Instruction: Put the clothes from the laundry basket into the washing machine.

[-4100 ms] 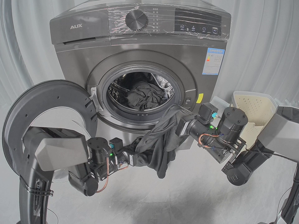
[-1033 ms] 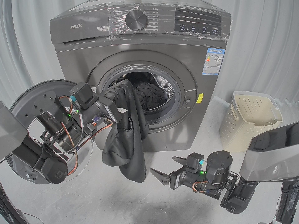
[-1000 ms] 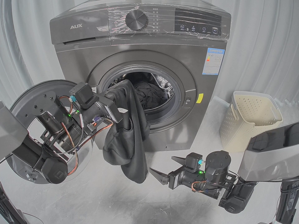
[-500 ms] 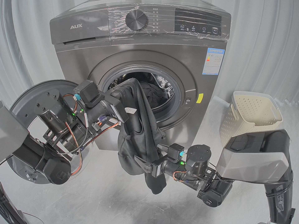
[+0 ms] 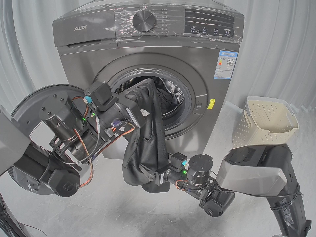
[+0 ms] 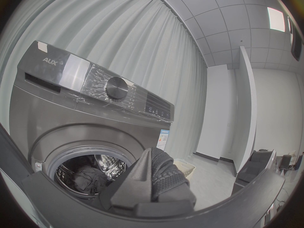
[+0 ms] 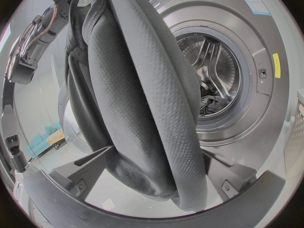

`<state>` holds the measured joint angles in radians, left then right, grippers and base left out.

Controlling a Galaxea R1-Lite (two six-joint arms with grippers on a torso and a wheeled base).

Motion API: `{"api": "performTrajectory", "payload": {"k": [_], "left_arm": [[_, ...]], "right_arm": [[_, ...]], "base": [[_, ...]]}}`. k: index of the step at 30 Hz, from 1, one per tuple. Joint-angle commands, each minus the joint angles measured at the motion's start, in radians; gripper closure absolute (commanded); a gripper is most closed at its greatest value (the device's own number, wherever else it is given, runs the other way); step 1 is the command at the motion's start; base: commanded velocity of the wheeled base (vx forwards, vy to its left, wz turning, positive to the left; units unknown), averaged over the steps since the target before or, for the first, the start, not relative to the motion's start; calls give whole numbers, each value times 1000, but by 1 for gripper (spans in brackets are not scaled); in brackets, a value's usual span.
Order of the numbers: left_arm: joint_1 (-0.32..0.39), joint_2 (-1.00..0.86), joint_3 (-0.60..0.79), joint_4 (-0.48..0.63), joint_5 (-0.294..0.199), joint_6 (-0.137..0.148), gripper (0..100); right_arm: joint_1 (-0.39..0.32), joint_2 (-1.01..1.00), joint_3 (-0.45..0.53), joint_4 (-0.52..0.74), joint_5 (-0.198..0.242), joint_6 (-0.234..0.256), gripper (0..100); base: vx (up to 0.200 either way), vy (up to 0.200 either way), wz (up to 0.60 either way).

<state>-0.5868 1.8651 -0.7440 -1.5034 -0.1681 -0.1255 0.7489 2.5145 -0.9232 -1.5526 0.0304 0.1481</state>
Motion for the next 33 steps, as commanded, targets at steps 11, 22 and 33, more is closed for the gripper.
{"api": "performTrajectory", "payload": {"k": [11,22,33], "left_arm": [[-22,-3,3,-1,19,0,100],[41,60,-3,48,42,0,100],[113,200,89,22,36,15,100]], "right_arm": [[3,27,-45,-4,-1,1,100],[61,-94,96,-8,3,21,100],[69,-212,138,-6,2,22,100]], "base": [[0,0,0],[0,0,0],[0,0,0]]}}
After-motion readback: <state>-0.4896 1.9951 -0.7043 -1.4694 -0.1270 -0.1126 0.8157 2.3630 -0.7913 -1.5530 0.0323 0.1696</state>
